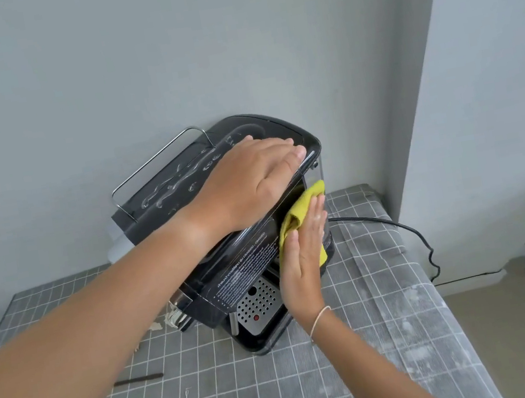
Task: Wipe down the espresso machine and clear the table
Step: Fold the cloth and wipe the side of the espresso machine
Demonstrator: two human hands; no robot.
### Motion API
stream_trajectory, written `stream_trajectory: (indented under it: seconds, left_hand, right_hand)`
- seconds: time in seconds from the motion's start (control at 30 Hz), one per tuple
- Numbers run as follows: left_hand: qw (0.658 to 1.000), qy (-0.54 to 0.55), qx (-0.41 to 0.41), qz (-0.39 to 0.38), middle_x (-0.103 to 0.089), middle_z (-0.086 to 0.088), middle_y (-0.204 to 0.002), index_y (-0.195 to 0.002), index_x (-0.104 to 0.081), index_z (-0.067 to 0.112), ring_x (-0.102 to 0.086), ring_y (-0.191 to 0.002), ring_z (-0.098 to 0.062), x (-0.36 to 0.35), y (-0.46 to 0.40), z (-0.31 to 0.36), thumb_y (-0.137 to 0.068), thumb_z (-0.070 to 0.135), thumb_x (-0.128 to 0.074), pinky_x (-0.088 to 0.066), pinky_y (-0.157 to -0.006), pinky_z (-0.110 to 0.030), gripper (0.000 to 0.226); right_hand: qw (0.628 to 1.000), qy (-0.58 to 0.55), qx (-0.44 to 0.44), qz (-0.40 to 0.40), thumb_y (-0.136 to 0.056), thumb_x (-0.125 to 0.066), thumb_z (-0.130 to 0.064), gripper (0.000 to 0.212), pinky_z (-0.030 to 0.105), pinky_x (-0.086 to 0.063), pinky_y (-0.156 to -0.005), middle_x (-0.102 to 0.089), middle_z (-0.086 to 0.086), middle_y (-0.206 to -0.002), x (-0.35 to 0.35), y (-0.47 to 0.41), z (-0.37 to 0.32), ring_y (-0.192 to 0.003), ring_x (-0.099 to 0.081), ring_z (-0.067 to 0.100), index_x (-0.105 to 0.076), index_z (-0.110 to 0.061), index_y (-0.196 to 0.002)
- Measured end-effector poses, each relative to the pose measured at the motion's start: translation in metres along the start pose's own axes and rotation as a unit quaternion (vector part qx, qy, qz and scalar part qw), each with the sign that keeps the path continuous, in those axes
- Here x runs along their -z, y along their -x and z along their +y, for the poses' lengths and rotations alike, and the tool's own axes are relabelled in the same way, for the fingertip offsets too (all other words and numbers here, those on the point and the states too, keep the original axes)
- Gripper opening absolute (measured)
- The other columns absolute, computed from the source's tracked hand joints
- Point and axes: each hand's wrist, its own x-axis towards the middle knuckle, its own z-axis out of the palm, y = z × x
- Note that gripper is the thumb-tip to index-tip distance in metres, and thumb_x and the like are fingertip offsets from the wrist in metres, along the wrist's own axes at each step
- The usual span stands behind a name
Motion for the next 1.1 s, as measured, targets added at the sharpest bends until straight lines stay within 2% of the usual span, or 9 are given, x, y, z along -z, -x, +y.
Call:
stream_trajectory:
  seconds: [0.1,0.2,0.3,0.5,0.57,0.77,0.87,0.97,1.1]
  left_hand:
    - [1.000,-0.002,0.000,0.001,-0.056,0.001,-0.132,-0.120,-0.060,0.016,-0.040,-0.126,-0.004,0.000,0.001,0.000,-0.092,0.040,-0.023,-0.013,-0.106,-0.020,0.053]
    - [1.000,0.001,0.003,0.000,-0.056,0.001,-0.133,-0.121,-0.059,0.018,-0.040,-0.127,-0.005,-0.001,0.001,0.000,-0.091,0.041,-0.023,-0.013,-0.109,-0.021,0.052]
    - [1.000,-0.003,-0.003,-0.004,-0.055,0.001,-0.133,-0.121,-0.059,0.019,-0.041,-0.127,-0.005,0.000,0.000,-0.001,-0.091,0.040,-0.024,-0.014,-0.111,-0.024,0.051]
    - [1.000,0.001,-0.002,0.001,-0.056,0.001,-0.133,-0.121,-0.059,0.020,-0.042,-0.127,-0.005,-0.002,-0.001,-0.004,-0.091,0.040,-0.025,-0.014,-0.111,-0.025,0.050]
    - [1.000,0.003,-0.002,0.001,-0.056,0.002,-0.133,-0.120,-0.060,0.020,-0.041,-0.126,-0.004,-0.002,-0.001,-0.004,-0.091,0.040,-0.025,-0.014,-0.111,-0.024,0.049]
    - [1.000,0.000,-0.005,-0.002,-0.056,0.001,-0.133,-0.121,-0.059,0.019,-0.041,-0.128,-0.006,-0.001,-0.001,-0.002,-0.091,0.040,-0.025,-0.013,-0.111,-0.024,0.050]
    - [1.000,-0.012,-0.007,-0.006,-0.056,0.000,-0.132,-0.120,-0.060,0.017,-0.042,-0.128,-0.007,-0.002,-0.001,-0.002,-0.090,0.040,-0.024,-0.015,-0.111,-0.026,0.052]
    - [1.000,-0.010,-0.006,-0.005,-0.056,0.000,-0.133,-0.120,-0.060,0.018,-0.042,-0.128,-0.008,-0.002,-0.004,-0.005,-0.090,0.041,-0.024,-0.015,-0.111,-0.027,0.052]
    - [1.000,-0.007,-0.019,0.007,-0.057,0.000,-0.132,-0.118,-0.061,0.018,-0.042,-0.127,-0.007,0.001,0.002,0.000,-0.090,0.041,-0.024,-0.015,-0.110,-0.026,0.052]
  right_hand:
    - [0.999,-0.017,-0.034,0.031,-0.097,-0.011,-0.039,0.048,0.021,0.011,-0.116,0.016,-0.027,-0.150,0.000,-0.008,0.020,-0.141,0.014,0.000,0.014,-0.052,-0.136]
    - [0.980,-0.055,-0.191,0.004,-0.100,-0.011,-0.033,0.048,0.037,0.004,-0.119,0.014,-0.011,-0.155,0.007,0.008,0.051,-0.143,0.011,0.008,0.011,-0.035,-0.143]
    - [0.958,-0.075,-0.277,-0.024,-0.101,-0.011,-0.029,0.049,0.038,0.005,-0.119,0.015,-0.007,-0.156,0.016,0.012,0.059,-0.144,0.011,0.012,0.010,-0.026,-0.145]
    - [0.994,-0.071,-0.081,0.013,-0.094,-0.013,-0.046,0.046,0.025,0.010,-0.116,0.015,-0.026,-0.150,0.006,-0.015,0.011,-0.140,0.015,-0.004,0.010,-0.054,-0.133]
    - [0.997,-0.058,-0.043,0.015,-0.094,-0.016,-0.044,0.048,0.028,0.007,-0.117,0.013,-0.024,-0.150,0.008,-0.015,0.015,-0.141,0.013,-0.002,0.010,-0.052,-0.134]
    - [0.980,-0.088,-0.180,0.000,-0.101,-0.017,-0.029,0.048,0.037,0.000,-0.120,0.008,-0.010,-0.157,0.019,-0.010,0.042,-0.144,0.006,0.006,0.006,-0.031,-0.144]
    - [0.984,-0.094,-0.151,0.015,-0.100,-0.021,-0.035,0.051,0.037,0.001,-0.120,0.006,-0.013,-0.156,0.014,-0.015,0.029,-0.143,0.006,0.002,0.003,-0.032,-0.145]
    - [0.994,-0.082,-0.061,0.035,-0.096,-0.027,-0.033,0.049,0.025,-0.001,-0.118,0.001,-0.025,-0.151,0.007,-0.020,0.010,-0.142,0.002,-0.003,-0.002,-0.049,-0.135]
    - [0.992,-0.083,-0.074,0.057,-0.099,-0.033,-0.014,0.051,0.030,-0.017,-0.118,-0.017,-0.010,-0.154,0.023,-0.014,0.020,-0.142,-0.017,0.006,-0.018,-0.044,-0.137]
